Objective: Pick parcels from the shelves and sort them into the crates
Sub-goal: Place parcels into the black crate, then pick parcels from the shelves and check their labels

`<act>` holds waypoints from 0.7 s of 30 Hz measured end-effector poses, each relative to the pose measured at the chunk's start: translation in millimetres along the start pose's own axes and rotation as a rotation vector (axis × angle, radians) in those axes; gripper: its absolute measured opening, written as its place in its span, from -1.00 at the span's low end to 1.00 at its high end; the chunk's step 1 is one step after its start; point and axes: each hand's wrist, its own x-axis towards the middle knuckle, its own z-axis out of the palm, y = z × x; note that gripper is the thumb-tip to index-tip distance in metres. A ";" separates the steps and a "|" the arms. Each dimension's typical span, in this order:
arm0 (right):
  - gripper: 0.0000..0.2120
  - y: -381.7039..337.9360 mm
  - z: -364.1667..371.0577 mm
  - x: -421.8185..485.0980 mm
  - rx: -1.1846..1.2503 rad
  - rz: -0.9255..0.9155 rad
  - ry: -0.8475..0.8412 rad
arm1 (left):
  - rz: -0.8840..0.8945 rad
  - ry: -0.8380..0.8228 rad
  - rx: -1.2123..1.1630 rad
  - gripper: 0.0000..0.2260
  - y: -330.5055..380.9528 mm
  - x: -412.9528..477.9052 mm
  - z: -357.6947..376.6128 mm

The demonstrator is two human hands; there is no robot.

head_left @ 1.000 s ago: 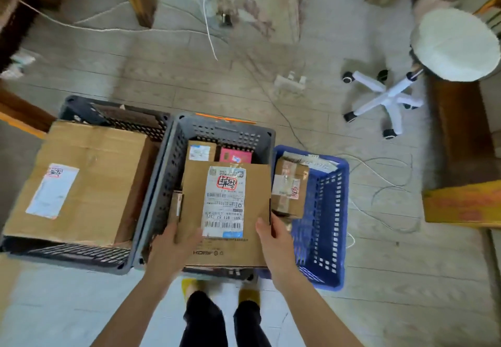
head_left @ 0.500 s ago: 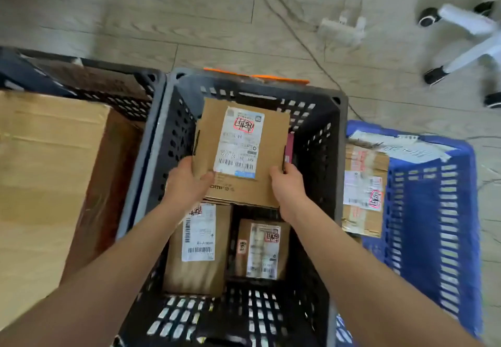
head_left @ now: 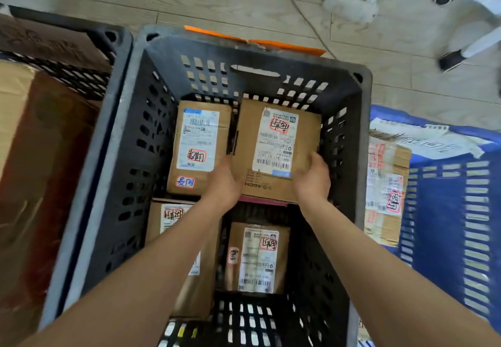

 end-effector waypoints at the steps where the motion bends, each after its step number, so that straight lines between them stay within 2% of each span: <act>1: -0.65 0.3 1.2 1.4 -0.039 -0.001 -0.013 | 0.003 -0.003 0.003 -0.66 -1.0 -1.1 1.0; 6: -0.70 -22.4 -29.3 -35.8 -0.060 0.001 -0.100 | -0.047 0.030 -0.105 -0.62 11.2 -44.7 -22.1; 11: -0.52 -92.9 -77.0 -118.5 0.008 -0.046 -0.253 | -0.117 0.073 -0.251 -0.60 32.9 -134.5 -82.5; 13: -0.50 -135.6 -97.7 -168.2 -0.018 -0.131 -0.359 | -0.104 0.130 -0.362 -0.73 41.7 -184.3 -122.2; 15: -0.52 -178.8 -115.4 -223.6 -0.055 -0.241 -0.470 | -0.109 0.215 -0.473 -0.99 50.0 -238.8 -164.5; 17: -0.56 -218.1 -131.8 -284.3 -0.065 -0.338 -0.592 | -0.144 0.337 -0.588 -0.95 55.9 -297.5 -204.2; 21: -0.61 -270.8 -155.3 -413.7 -0.096 -0.504 -0.838 | -0.191 0.580 -0.755 -0.74 48.4 -420.5 -261.5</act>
